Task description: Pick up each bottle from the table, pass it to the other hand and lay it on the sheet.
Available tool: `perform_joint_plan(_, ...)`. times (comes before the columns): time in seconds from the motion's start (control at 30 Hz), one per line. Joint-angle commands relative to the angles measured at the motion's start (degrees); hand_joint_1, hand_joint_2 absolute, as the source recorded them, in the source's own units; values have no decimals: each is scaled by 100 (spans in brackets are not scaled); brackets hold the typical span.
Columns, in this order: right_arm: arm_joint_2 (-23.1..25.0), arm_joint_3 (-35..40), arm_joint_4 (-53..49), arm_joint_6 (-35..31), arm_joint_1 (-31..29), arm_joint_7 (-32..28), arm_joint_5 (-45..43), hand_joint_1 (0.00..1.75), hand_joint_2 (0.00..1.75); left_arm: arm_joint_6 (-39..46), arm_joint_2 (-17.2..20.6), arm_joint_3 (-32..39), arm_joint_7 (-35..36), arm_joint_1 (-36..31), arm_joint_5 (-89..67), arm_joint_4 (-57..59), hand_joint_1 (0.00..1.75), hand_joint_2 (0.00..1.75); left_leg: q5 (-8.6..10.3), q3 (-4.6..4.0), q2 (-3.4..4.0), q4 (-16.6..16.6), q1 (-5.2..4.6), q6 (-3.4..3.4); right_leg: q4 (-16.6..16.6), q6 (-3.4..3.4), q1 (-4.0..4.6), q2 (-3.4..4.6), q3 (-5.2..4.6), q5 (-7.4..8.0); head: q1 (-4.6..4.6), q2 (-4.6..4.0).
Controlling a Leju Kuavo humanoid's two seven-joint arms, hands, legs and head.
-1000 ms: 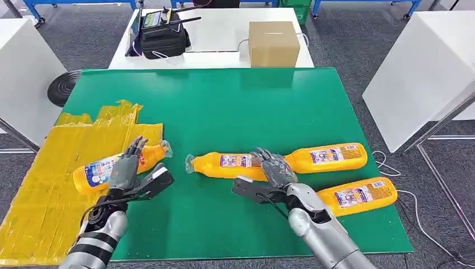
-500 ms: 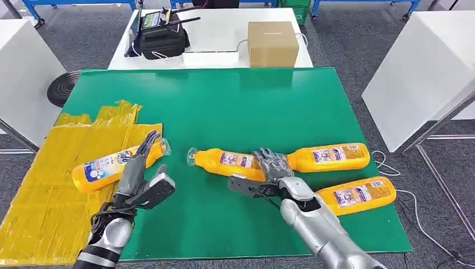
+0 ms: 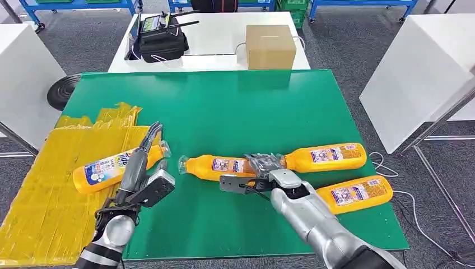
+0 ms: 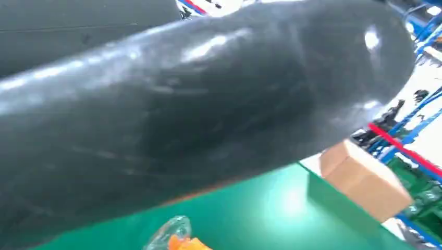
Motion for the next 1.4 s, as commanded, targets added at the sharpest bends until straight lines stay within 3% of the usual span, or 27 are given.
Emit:
perform_joint_plan(0.03, 176, 382, 1156, 150, -53, -116, -66, 175, 175, 21, 82, -297, -57, -205, 226, -47, 0, 0, 1, 32, -8, -8, 7, -7, -13, -4, 8, -13, 37, 2, 0, 0)
perform_joint_plan(0.27, 166, -27, 1166, -353, 17, -303, -452, 175, 175, -344, 68, -206, -180, 8, 922, 11, 0, 0, 3, 74, -8, -19, 9, -7, -24, -8, 16, -16, 77, 5, 0, 0)
perform_joint_plan(0.43, 122, -566, 108, -1236, 342, -552, -1126, 175, 175, -1620, -323, 686, -328, 652, 3533, -292, 0, 0, -3, 69, 14, -8, 7, -7, -10, -6, 14, 6, 66, 3, 0, 0)
perform_joint_plan(0.47, 28, -685, -377, -1598, 542, -816, -1340, 175, 175, -1881, -415, 997, -362, 897, 4228, -290, 0, 175, 0, 63, 16, -12, 8, -7, -15, -7, 15, 6, 60, 8, 0, 0)
perform_joint_plan(0.53, -110, -805, -1351, -2055, 935, -1208, -1677, 175, 175, -2221, -498, 1337, -461, 1210, 4988, -331, 0, 175, -5, 63, 20, -11, 7, -6, -11, -19, 13, 11, 61, 11, 0, 0)
perform_joint_plan(0.6, -158, -765, -1572, -2013, 1008, -1082, -1697, 175, 175, -2253, -492, 1364, -480, 1269, 5004, -349, 0, 175, -7, 46, 20, -8, 8, -7, -8, -20, 15, 10, 44, 9, 2, 0)
perform_joint_plan(0.7, -219, -766, -2390, -2330, 1332, -1608, -2189, 175, 175, -2630, -709, 1560, -439, 1410, 5921, -429, 0, 175, -7, 14, 3, -3, 7, -6, -2, -19, 13, -5, 17, 3, -2, 0)
perform_joint_plan(0.8, -294, -462, -3005, -2330, 1485, -1704, -2399, 175, 175, -3014, -747, 1429, -379, 1547, 6528, -495, 0, 175, -9, -2, -4, -1, 5, -4, 0, -17, 12, -6, 5, 1, 2, 0)
perform_joint_plan(1.07, -166, 85, -3102, -2455, 1533, -1881, -2589, 175, 175, -2831, -755, 1150, -432, 1519, 6793, -484, 0, 175, -6, -29, -4, -3, 7, -6, -3, -20, 14, -4, -20, 5, 0, 0)
perform_joint_plan(1.4, -129, 132, -3018, -2435, 1486, -1880, -2597, 175, 175, -2835, -747, 1132, -432, 1507, 6795, -457, 0, 175, -6, -23, -10, -5, 10, -6, -5, -19, 15, -4, -15, 5, 0, 0)
